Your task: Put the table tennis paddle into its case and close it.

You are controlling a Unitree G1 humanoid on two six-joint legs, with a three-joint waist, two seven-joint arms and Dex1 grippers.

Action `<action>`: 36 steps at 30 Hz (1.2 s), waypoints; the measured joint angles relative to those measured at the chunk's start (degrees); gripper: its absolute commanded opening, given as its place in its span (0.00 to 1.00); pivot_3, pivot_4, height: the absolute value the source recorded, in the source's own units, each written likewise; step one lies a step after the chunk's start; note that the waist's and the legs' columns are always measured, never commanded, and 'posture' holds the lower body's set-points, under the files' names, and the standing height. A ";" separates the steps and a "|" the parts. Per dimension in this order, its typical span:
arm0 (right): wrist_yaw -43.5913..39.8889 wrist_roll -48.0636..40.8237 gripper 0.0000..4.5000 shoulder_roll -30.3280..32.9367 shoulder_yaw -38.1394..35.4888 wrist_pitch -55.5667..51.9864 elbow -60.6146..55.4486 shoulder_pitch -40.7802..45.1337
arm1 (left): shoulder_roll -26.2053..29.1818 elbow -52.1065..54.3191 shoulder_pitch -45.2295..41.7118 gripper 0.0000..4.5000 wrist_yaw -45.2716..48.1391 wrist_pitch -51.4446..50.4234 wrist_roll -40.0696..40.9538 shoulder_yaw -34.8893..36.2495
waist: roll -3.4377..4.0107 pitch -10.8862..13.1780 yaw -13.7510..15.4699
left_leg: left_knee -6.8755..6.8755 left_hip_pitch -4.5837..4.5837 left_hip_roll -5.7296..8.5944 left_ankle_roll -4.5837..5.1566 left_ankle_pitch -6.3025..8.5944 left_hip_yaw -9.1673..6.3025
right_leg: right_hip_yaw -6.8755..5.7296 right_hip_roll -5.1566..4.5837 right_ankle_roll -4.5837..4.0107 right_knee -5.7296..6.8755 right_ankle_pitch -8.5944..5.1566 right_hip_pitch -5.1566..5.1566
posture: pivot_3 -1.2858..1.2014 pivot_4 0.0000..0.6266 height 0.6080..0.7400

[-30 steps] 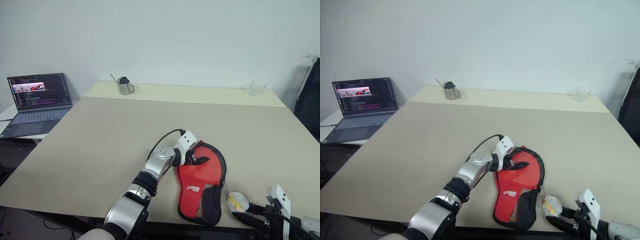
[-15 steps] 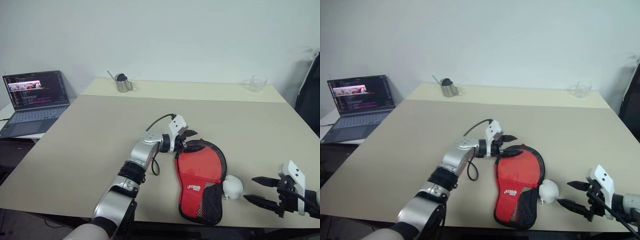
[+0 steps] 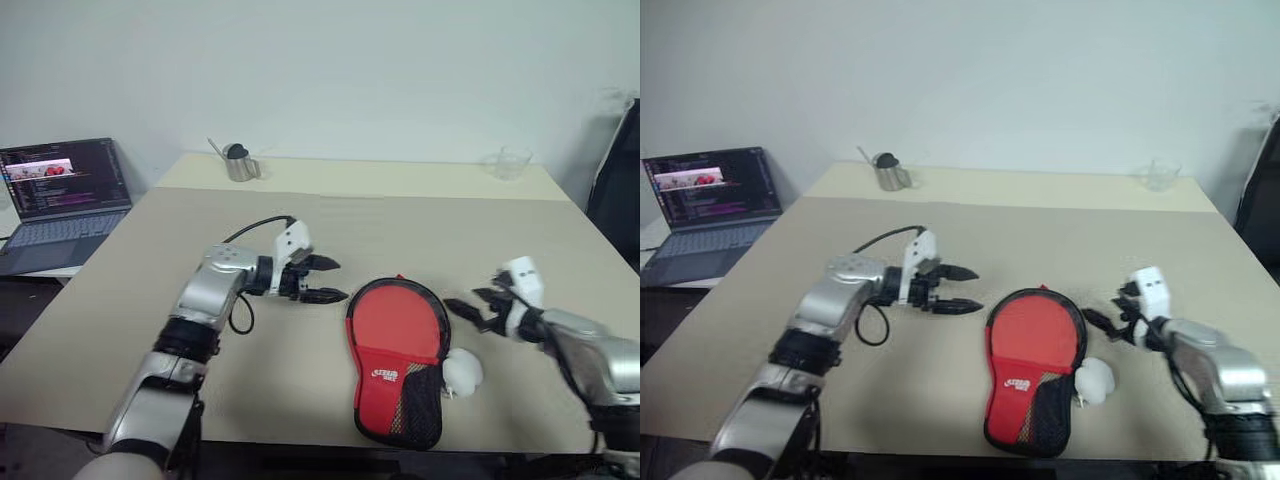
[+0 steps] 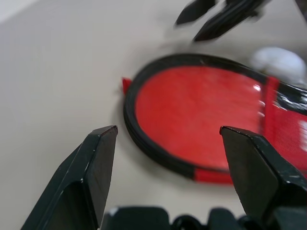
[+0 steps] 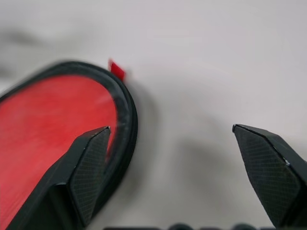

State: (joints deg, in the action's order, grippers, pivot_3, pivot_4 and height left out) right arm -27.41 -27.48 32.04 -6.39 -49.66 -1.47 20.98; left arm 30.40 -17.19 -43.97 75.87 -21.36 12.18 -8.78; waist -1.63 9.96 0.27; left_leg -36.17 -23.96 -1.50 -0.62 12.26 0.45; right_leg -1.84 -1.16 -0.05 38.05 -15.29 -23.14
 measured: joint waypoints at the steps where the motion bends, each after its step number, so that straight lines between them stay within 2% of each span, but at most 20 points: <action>1: 0.42 0.29 0.99 -0.66 0.45 -0.41 0.43 0.73 | 0.97 1.31 0.83 0.83 0.60 -0.97 0.84 0.16 | 0.04 0.03 0.16 | -0.05 -0.15 -0.01 -0.01 -0.01 0.00 | 0.01 0.00 -0.01 0.04 0.01 -0.14 | 0.52 0.24 1.00; 6: 1.19 1.59 0.99 -1.08 0.85 -0.92 1.74 2.61 | 2.83 5.95 2.87 0.83 1.01 -3.62 2.71 0.18 | 0.05 0.03 0.34 | -0.25 -0.17 -0.03 0.02 0.00 -0.04 | -0.05 0.03 0.08 0.06 -0.01 -0.10 | 0.52 0.24 1.00; 9: 1.24 1.72 0.86 -1.98 0.95 -0.92 2.47 2.64 | 2.92 6.81 3.46 0.83 0.27 -4.53 2.95 0.12 | 0.05 0.03 0.02 | -0.34 -0.15 -0.09 0.03 0.00 -0.03 | -0.03 0.11 0.22 0.13 -0.09 -0.09 | 0.52 0.24 1.00; 20: 1.03 1.86 0.03 -3.53 2.04 -0.92 2.02 2.78 | 2.62 6.54 3.73 0.83 -2.78 -4.26 2.42 0.00 | 0.05 0.03 -0.35 | -0.80 0.10 -0.12 0.11 -0.05 0.07 | 0.16 0.13 0.18 0.86 -0.13 -0.09 | 0.52 0.24 1.00; 29: 1.03 3.05 0.01 -4.07 2.58 -0.65 2.06 3.23 | 2.02 4.60 3.71 0.83 -3.33 -2.93 1.62 -0.54 | 0.04 0.03 -0.40 | -0.79 0.16 -0.12 0.11 -0.05 0.24 | 0.39 0.14 0.19 0.87 -0.13 -0.10 | 0.52 0.24 1.00; 36: 1.19 6.13 0.01 -6.81 4.29 2.78 7.13 7.02 | 1.81 4.40 3.67 0.83 -3.99 -2.18 1.54 -0.58 | 0.03 0.04 -1.48 | -0.79 0.31 -0.19 0.13 -0.06 0.42 | 0.65 0.14 0.21 0.92 0.00 -0.11 | 0.52 0.24 1.00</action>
State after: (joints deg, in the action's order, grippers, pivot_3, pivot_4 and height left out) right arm -26.22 -21.35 25.24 -2.10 -46.88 5.66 28.00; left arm 32.21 -12.79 -40.30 71.88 -23.54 13.73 -9.36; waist -1.60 10.00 -1.20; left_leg -36.96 -23.65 -1.69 -0.49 12.19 0.87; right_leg -1.19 -1.02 0.17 38.98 -15.29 -23.24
